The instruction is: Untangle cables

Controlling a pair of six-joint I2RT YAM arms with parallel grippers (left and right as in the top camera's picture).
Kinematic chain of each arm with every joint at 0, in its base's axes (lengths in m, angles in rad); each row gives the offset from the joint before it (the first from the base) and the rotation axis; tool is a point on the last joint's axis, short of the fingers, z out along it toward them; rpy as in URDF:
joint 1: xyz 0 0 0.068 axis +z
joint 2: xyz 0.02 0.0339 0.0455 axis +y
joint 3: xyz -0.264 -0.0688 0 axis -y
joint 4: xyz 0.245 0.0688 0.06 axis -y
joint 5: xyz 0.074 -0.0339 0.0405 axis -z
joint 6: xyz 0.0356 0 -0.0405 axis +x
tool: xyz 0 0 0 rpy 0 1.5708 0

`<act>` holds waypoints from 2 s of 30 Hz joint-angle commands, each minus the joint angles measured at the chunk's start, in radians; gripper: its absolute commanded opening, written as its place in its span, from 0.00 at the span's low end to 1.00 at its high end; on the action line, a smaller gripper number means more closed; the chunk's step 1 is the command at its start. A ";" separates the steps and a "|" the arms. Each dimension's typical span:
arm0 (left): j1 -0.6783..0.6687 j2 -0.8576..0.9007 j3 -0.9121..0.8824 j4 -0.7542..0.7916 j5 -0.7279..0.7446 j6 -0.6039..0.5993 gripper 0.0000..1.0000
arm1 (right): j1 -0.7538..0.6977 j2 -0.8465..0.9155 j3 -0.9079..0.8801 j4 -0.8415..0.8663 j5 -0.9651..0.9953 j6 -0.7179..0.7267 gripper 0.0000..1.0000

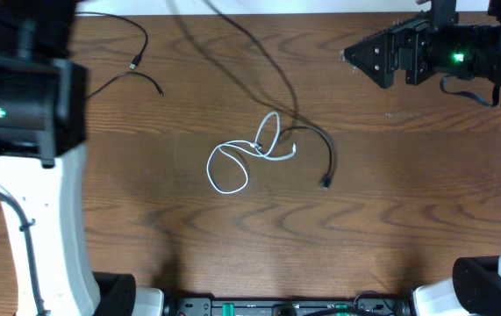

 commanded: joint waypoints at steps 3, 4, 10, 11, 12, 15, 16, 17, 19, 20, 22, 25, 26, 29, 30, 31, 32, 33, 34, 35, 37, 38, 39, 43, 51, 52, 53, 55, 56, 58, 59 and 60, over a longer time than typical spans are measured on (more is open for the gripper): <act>0.220 0.035 0.054 -0.061 0.053 0.050 0.08 | 0.008 -0.019 0.000 -0.041 -0.007 -0.030 0.96; 0.256 0.037 0.054 -0.101 0.052 0.050 0.07 | 0.016 -0.019 -0.003 -0.056 -0.007 -0.051 0.95; 0.314 0.037 0.054 -0.220 0.077 0.125 0.08 | 0.159 -0.019 -0.129 -0.055 -0.007 -0.167 0.86; 0.314 0.037 0.054 -0.222 0.079 0.124 0.07 | 0.195 -0.019 -0.179 -0.015 -0.007 -0.163 0.77; 0.314 0.037 0.054 -0.223 0.079 0.124 0.08 | 0.223 -0.019 -0.223 0.020 -0.007 -0.146 0.73; 0.315 0.037 0.054 -0.229 0.078 0.124 0.07 | 0.321 -0.019 -0.413 0.192 0.014 -0.020 0.77; 0.315 0.037 0.054 -0.232 0.078 0.125 0.08 | 0.341 -0.019 -0.456 0.236 0.041 0.016 0.79; 0.315 0.037 0.054 -0.241 0.077 0.127 0.07 | 0.373 -0.019 -0.528 0.308 0.114 0.083 0.82; 0.318 0.037 0.054 -0.256 0.071 0.146 0.08 | 0.417 -0.019 -0.629 0.412 0.229 0.174 0.87; 0.318 0.037 0.054 -0.276 0.060 0.175 0.07 | 0.450 -0.019 -0.701 0.495 0.259 0.194 0.92; 0.318 0.037 0.054 -0.308 0.043 0.195 0.08 | 0.490 -0.018 -0.777 0.600 0.269 0.193 0.95; 0.318 0.037 0.054 -0.351 0.044 0.199 0.07 | 0.567 0.009 -0.891 0.763 0.376 0.226 0.95; 0.318 0.037 0.054 -0.365 0.044 0.204 0.07 | 0.591 0.028 -0.920 0.808 0.409 0.250 0.94; 0.319 0.037 0.054 -0.419 0.043 0.253 0.08 | 0.649 0.121 -0.967 0.918 0.424 0.265 0.93; 0.319 0.037 0.054 -0.442 0.043 0.262 0.08 | 0.661 0.152 -0.966 0.932 0.424 0.274 0.94; 0.319 0.037 0.054 -0.453 0.043 0.268 0.08 | 0.667 0.174 -0.966 0.941 0.424 0.286 0.93; 0.320 0.037 0.054 -0.475 0.043 0.292 0.08 | 0.674 0.211 -0.966 0.961 0.424 0.319 0.89; 0.320 0.037 0.054 -0.486 0.035 0.301 0.07 | 0.677 0.229 -0.966 0.973 0.424 0.331 0.89; 0.320 0.037 0.054 -0.512 0.007 0.304 0.08 | 0.679 0.262 -0.966 0.995 0.433 0.335 0.88; 0.320 0.037 0.054 -0.525 -0.008 0.304 0.08 | 0.679 0.277 -0.966 1.002 0.452 0.335 0.87; 0.323 0.037 0.054 -0.533 -0.008 0.315 0.07 | 0.679 0.301 -0.966 1.012 0.503 0.335 0.81; 0.323 0.037 0.054 -0.533 -0.008 0.321 0.08 | 0.679 0.306 -0.966 1.020 0.502 0.335 0.76; 0.323 0.037 0.054 -0.533 -0.008 0.328 0.08 | 0.679 0.307 -0.966 1.023 0.502 0.335 0.71; 0.324 0.037 0.052 -0.547 -0.008 0.331 0.07 | 0.689 0.308 -0.967 1.026 0.501 0.336 0.49; 0.324 0.037 0.052 -0.555 -0.009 0.338 0.08 | 0.715 0.308 -0.969 1.032 0.513 0.415 0.01; 0.324 0.037 0.052 -0.556 -0.009 0.355 0.08 | 0.713 0.306 -0.969 1.028 0.513 0.414 0.01; 0.324 0.037 0.052 -0.557 -0.012 0.378 0.08 | 0.707 0.294 -0.969 1.014 0.514 0.419 0.01; 0.324 0.037 0.052 -0.594 -0.118 0.387 0.08 | 0.682 0.233 -0.968 0.966 0.538 0.459 0.01; 0.324 0.037 0.052 -0.610 -0.163 0.386 0.08 | 0.669 0.198 -0.968 0.945 0.552 0.465 0.02; 0.325 0.037 0.052 -0.653 -0.270 0.386 0.07 | 0.639 0.117 -0.968 0.900 0.588 0.465 0.01; 0.326 0.037 0.052 -0.679 -0.326 0.386 0.08 | 0.622 0.071 -0.968 0.872 0.618 0.465 0.02; 0.327 0.037 0.052 -0.701 -0.369 0.386 0.08 | 0.599 0.010 -0.968 0.837 0.661 0.465 0.01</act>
